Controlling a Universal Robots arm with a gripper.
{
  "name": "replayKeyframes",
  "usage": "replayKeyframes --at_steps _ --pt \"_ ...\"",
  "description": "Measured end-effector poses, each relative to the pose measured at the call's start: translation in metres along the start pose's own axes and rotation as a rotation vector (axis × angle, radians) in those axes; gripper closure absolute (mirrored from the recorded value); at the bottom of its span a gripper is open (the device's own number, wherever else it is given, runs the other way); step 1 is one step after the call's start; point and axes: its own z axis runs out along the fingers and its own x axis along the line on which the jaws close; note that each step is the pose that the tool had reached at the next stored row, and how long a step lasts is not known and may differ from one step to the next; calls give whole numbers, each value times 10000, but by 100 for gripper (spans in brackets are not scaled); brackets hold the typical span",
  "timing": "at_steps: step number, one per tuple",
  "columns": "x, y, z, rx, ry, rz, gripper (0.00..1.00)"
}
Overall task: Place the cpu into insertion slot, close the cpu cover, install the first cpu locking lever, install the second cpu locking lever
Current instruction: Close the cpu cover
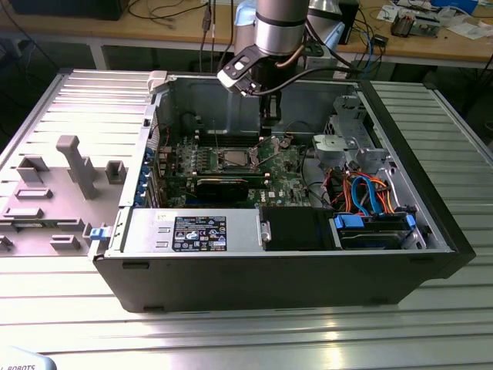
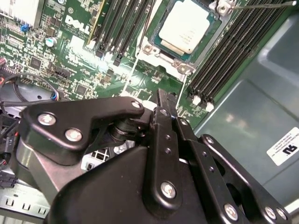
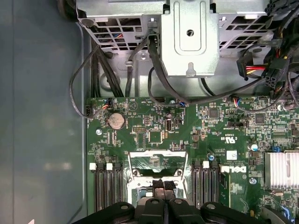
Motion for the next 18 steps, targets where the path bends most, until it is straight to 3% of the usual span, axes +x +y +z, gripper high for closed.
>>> replayKeyframes --at_steps 4,18 --pt "0 33 27 -16 -2 0 89" --pt "0 52 40 -50 -3 0 89"
